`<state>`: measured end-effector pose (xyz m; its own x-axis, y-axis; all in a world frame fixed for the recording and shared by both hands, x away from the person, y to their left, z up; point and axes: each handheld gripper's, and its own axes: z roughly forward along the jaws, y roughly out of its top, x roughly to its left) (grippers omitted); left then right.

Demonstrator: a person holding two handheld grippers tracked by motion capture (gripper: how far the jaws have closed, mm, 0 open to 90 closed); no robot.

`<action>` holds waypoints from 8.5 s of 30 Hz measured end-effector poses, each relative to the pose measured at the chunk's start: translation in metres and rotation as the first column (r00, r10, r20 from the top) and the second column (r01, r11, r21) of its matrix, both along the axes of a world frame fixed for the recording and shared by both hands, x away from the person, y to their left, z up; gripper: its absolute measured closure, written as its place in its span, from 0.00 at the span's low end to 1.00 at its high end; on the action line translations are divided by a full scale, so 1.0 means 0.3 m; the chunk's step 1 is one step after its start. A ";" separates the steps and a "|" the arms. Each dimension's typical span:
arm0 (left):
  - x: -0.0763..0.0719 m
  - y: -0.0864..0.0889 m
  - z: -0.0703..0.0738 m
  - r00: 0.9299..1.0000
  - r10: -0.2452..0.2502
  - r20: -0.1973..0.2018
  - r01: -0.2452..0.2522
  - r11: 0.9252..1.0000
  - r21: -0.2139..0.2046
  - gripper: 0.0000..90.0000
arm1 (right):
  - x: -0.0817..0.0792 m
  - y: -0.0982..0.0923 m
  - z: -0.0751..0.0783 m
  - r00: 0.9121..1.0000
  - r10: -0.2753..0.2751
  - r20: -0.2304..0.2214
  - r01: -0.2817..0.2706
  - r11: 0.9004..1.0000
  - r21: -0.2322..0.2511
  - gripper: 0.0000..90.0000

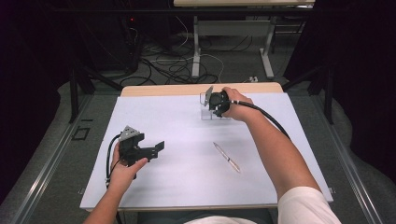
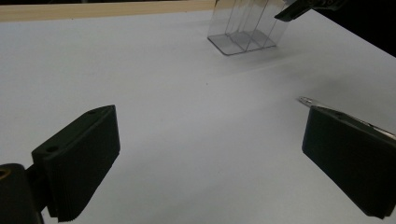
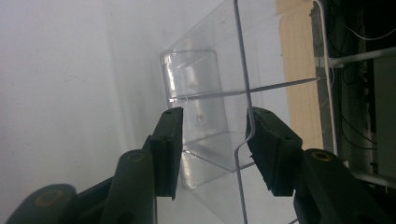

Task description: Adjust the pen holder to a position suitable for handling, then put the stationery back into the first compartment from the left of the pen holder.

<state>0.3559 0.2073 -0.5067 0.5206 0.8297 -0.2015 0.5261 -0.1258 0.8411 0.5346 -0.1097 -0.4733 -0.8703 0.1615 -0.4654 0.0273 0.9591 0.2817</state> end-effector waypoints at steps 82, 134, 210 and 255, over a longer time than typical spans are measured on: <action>0.011 0.005 -0.005 1.000 0.012 -0.006 -0.012 1.000 0.018 0.05 | -0.209 0.125 0.081 0.974 0.150 -0.172 -0.156 0.987 -0.025 0.98; 0.009 0.006 -0.007 1.000 0.016 -0.004 -0.016 1.000 0.021 0.05 | -0.226 0.126 0.121 0.989 0.024 -0.145 -0.004 0.990 0.138 0.63; 0.004 0.021 -0.008 0.999 0.047 -0.022 -0.047 0.999 -0.014 0.01 | -0.360 -0.106 -0.068 0.735 -0.499 -0.459 0.654 0.699 0.288 0.40; -0.006 0.026 -0.010 0.999 0.050 -0.022 -0.050 0.999 0.009 0.01 | -0.351 -0.072 -0.168 0.584 -0.570 -0.578 0.711 0.703 0.025 0.82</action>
